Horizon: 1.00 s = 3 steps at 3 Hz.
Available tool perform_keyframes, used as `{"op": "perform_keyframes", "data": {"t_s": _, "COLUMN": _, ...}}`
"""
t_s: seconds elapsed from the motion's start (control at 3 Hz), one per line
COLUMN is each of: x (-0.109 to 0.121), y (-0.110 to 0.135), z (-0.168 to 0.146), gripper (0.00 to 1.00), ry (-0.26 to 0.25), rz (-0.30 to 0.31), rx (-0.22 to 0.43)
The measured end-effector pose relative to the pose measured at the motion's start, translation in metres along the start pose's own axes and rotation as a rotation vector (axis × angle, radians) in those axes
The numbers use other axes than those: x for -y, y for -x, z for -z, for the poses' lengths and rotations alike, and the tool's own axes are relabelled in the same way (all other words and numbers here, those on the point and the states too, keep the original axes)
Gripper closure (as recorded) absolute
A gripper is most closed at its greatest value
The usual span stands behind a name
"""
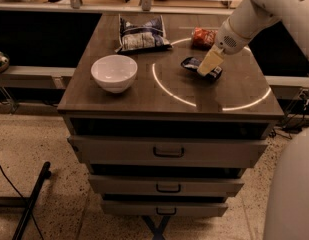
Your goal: Place rxbar blueberry into white bowl
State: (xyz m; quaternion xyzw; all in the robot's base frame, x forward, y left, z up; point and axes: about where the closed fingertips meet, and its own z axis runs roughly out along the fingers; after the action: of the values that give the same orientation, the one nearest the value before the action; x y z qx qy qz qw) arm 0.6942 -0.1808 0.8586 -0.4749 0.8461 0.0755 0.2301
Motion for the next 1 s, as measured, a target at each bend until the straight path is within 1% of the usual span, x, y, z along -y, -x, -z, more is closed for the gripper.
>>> {"op": "perform_keyframes", "data": {"t_s": 0.33, "x": -0.002, "y": 0.017, "z": 0.022, "gripper": 1.00, "ry": -0.037, "rz": 0.037, "rx": 0.043}}
{"op": "perform_keyframes", "data": {"t_s": 0.67, "x": -0.004, "y": 0.033, "z": 0.035, "gripper": 1.00, "ry": -0.050, "rz": 0.066, "rx": 0.080}}
{"op": "perform_keyframes", "data": {"t_s": 1.0, "x": -0.013, "y": 0.051, "z": 0.034, "gripper": 1.00, "ry": -0.015, "rz": 0.091, "rx": 0.130}}
